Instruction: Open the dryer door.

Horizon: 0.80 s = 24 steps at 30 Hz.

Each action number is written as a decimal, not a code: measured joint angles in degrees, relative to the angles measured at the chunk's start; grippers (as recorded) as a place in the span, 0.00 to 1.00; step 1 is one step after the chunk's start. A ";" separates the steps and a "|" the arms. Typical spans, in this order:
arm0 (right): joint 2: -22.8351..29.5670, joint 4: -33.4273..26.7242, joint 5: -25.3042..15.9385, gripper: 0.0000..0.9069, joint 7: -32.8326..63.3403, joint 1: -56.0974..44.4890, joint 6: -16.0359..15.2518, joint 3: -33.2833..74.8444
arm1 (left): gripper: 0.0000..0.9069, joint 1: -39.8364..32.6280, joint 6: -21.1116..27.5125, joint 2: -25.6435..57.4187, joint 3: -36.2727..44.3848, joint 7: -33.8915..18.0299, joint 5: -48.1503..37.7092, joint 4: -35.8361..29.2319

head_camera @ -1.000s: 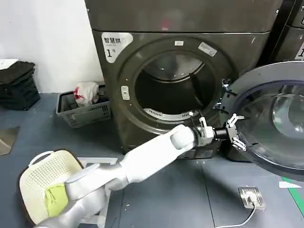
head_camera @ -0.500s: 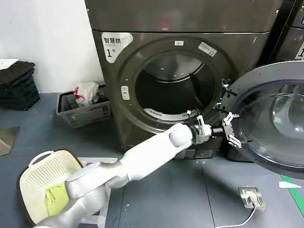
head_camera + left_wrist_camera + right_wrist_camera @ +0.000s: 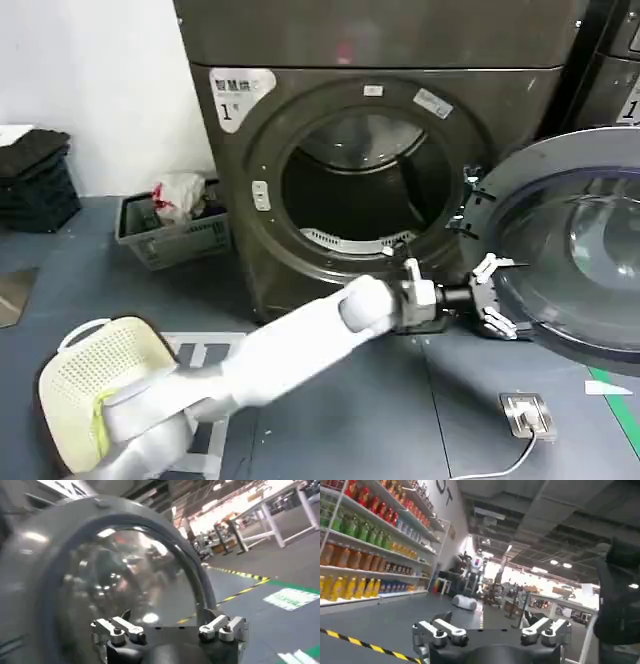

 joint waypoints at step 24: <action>0.01 0.71 -0.37 1.00 0.01 0.82 -0.02 -1.69 | 1.00 8.44 6.86 20.84 -7.66 -1.86 -4.13 -24.18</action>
